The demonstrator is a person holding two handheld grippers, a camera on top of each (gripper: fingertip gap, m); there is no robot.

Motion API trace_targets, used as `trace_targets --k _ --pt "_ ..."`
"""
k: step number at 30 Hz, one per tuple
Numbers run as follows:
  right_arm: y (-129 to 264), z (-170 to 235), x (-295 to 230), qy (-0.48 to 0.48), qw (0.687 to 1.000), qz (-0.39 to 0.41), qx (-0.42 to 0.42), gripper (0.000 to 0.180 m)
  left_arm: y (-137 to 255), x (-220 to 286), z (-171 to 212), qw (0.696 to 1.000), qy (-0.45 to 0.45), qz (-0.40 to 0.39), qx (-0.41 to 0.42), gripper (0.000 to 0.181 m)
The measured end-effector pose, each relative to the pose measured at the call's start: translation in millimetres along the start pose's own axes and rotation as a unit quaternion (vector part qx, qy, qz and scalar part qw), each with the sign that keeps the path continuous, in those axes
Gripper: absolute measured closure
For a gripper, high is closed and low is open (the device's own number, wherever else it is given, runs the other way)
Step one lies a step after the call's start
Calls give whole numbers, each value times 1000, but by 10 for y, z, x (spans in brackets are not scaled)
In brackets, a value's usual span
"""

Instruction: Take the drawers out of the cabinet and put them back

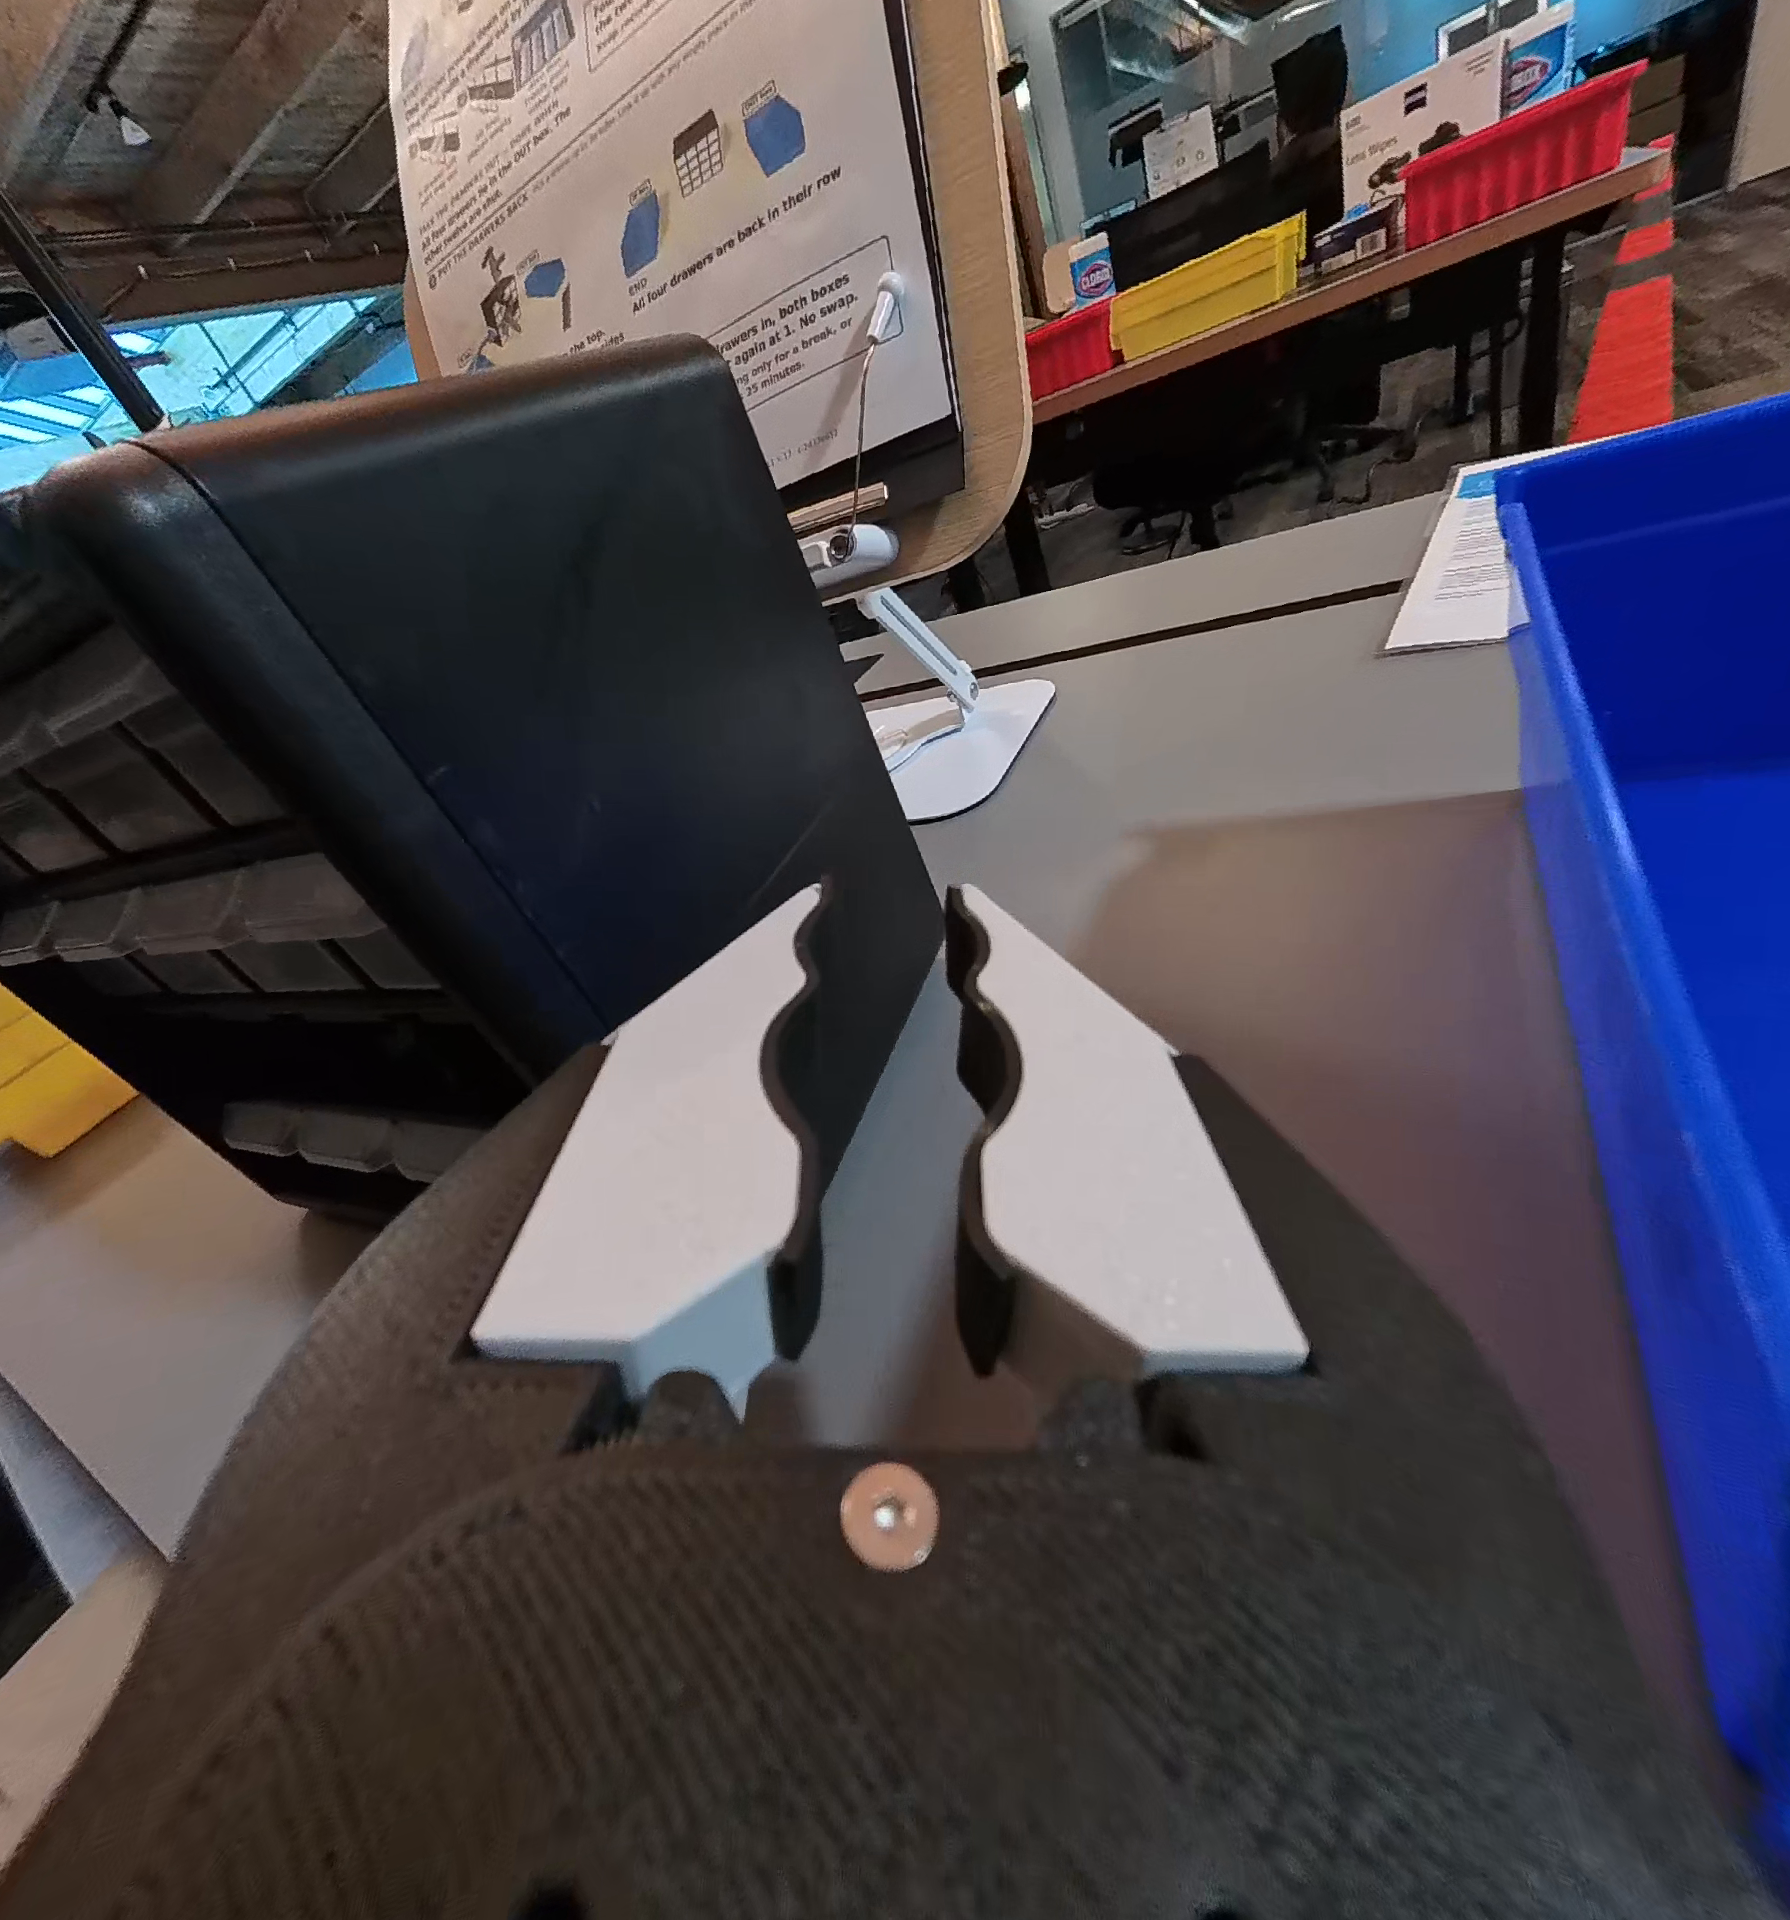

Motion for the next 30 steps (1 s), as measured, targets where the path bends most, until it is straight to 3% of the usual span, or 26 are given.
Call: trace_targets --k 11,14,25,30 --pt "11 -6 7 -14 1000 -4 0 160 33 31 -38 1000 -22 5 20 145" --pt "3 3 2 -14 1000 -6 -3 160 44 82 -60 998 -50 -17 35 157" --pt "13 -10 -9 -21 1000 -14 -3 160 -154 48 -110 997 -71 -6 -15 170" --pt "68 -99 48 20 1000 0 2 162 -106 34 -137 995 -73 19 -62 176"
Point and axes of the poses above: each gripper's, where its closed fingertips meet, y back along the fingers, z out of its underside, x = y × z across the jaws, the point moved 9 cm from there along y, back along the fingers, and after that the axes turned 10 degrees about z, right-handed, at the moved point
